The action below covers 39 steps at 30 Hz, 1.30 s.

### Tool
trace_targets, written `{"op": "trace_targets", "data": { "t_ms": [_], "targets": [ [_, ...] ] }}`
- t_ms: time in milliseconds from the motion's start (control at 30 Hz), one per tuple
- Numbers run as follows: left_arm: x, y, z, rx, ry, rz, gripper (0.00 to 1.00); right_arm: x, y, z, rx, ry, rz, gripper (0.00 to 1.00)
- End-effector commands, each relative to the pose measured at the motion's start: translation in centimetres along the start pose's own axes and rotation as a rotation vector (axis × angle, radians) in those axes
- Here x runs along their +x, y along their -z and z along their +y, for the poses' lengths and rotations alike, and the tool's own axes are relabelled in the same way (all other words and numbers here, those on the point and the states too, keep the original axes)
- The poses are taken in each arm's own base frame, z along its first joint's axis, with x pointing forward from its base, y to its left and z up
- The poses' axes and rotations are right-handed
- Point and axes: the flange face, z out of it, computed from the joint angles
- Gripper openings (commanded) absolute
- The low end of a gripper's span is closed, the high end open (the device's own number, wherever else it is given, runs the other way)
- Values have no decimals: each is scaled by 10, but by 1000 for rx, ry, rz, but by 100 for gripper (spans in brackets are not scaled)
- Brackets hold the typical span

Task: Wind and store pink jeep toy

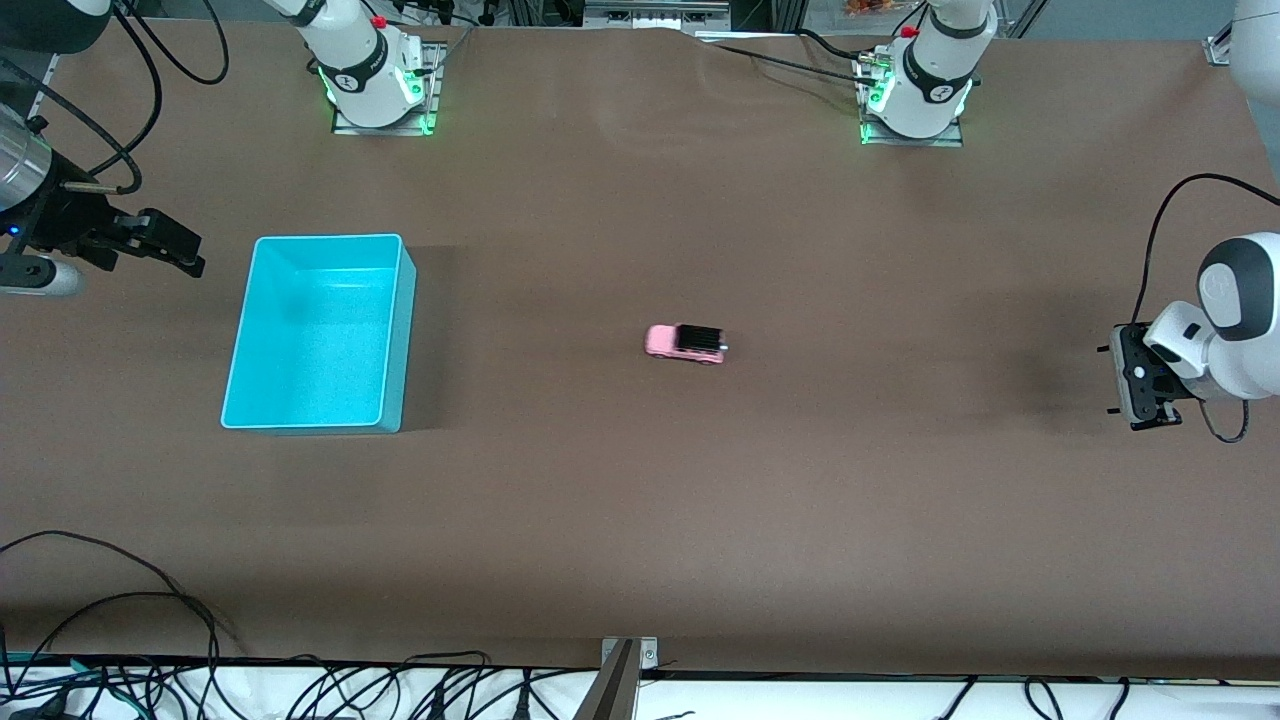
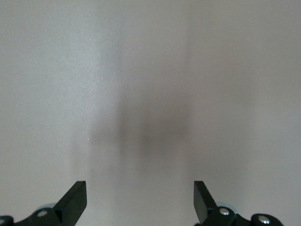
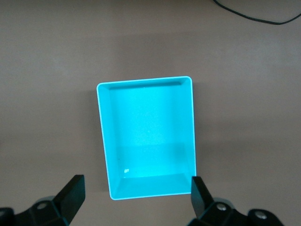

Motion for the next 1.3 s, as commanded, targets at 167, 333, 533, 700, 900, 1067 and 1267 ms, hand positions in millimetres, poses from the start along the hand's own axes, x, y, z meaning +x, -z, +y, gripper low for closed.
{"op": "trace_targets", "data": {
  "t_ms": [167, 333, 533, 700, 900, 1067, 1267],
  "targets": [
    [2, 15, 2, -19, 65, 24, 100, -3, 8, -1, -3, 5, 1, 100],
    [3, 25, 7, -26, 114, 22, 100, -3, 7, -1, -3, 5, -1, 100],
    [9, 35, 9, -21, 153, 20, 100, -3, 8, 0, -3, 4, 1, 100],
    [17, 44, 9, -26, 156, 21, 100, -3, 8, 0, -3, 4, 1, 100],
    [18, 48, 11, -34, 182, 20, 100, -3, 7, -1, -3, 5, -1, 100],
    [23, 53, 11, -27, 178, 20, 100, -3, 8, -2, -3, 15, -1, 100],
    [29, 62, 16, -35, 222, 18, 100, -6, 5, -7, -6, 22, -26, 100]
  ]
}}
